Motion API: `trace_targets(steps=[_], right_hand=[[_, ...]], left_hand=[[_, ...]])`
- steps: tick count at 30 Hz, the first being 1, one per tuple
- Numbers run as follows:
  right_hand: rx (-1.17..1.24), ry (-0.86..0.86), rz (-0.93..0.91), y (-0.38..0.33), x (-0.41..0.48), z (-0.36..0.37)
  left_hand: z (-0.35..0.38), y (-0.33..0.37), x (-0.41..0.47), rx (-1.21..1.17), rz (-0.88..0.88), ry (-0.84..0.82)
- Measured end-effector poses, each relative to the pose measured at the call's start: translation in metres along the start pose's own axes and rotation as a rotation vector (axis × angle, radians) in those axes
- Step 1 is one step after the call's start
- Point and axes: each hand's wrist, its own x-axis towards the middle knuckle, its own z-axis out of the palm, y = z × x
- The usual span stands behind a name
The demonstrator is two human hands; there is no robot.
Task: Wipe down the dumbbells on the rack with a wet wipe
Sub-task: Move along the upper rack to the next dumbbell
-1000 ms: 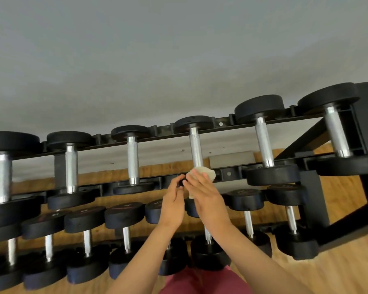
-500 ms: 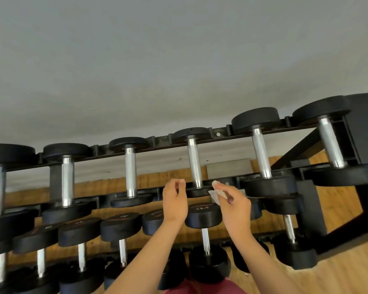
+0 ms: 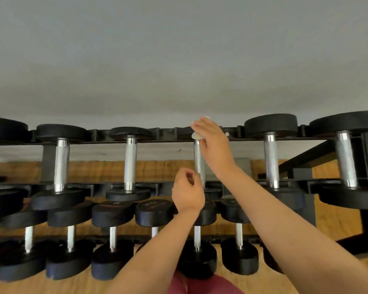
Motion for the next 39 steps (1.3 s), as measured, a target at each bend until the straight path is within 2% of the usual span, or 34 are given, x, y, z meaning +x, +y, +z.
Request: trace_targets(steps=[4, 7, 10, 12, 16, 18, 21, 25, 27, 29, 31, 33, 37, 39], right_hand=[[-0.182, -0.113, -0.254, -0.013, 0.021, 0.033], [-0.253, -0.126, -0.311, -0.01, 0.024, 0.032], [-0.223, -0.047, -0.293, 0.011, 0.008, 0.008], [-0.148, 0.01, -0.207, 0.027, -0.004, -0.006], [0.173, 0.084, 0.201, 0.041, -0.027, -0.017], [0.232, 0.127, 0.257, 0.035, -0.032, -0.014], [0.233, 0.114, 0.21, 0.015, -0.022, -0.005], [0.08, 0.052, 0.038, -0.007, -0.01, 0.005], [0.055, -0.035, -0.083, -0.01, -0.017, 0.01], [0.07, -0.119, -0.105, -0.007, -0.03, 0.01], [0.145, -0.097, 0.025, 0.0, -0.046, 0.004], [0.276, -0.027, 0.275, 0.008, -0.058, -0.008], [0.674, 0.183, 0.742, 0.01, -0.055, -0.023], [0.829, 0.206, 0.903, 0.006, -0.043, -0.017]], left_hand=[[0.0, 0.001, 0.0, 0.051, 0.005, 0.01], [0.0, 0.001, 0.0, 0.037, -0.017, 0.005], [0.0, 0.001, -0.001, 0.028, -0.029, 0.001], [0.0, 0.001, 0.0, 0.04, -0.016, 0.0], [0.001, 0.001, 0.0, 0.043, -0.007, -0.002], [0.001, 0.001, -0.001, 0.041, -0.003, -0.003], [0.0, 0.002, 0.0, 0.041, 0.012, -0.003], [-0.001, 0.002, -0.001, 0.042, 0.013, 0.004], [-0.001, 0.003, -0.001, 0.048, 0.012, 0.004], [-0.001, 0.004, -0.001, 0.049, 0.004, -0.003], [-0.001, 0.004, -0.001, 0.047, 0.002, -0.012], [-0.002, 0.005, -0.001, 0.044, -0.001, -0.025], [-0.003, 0.004, -0.001, 0.029, -0.011, -0.042], [-0.003, 0.003, -0.001, 0.018, -0.013, -0.044]])
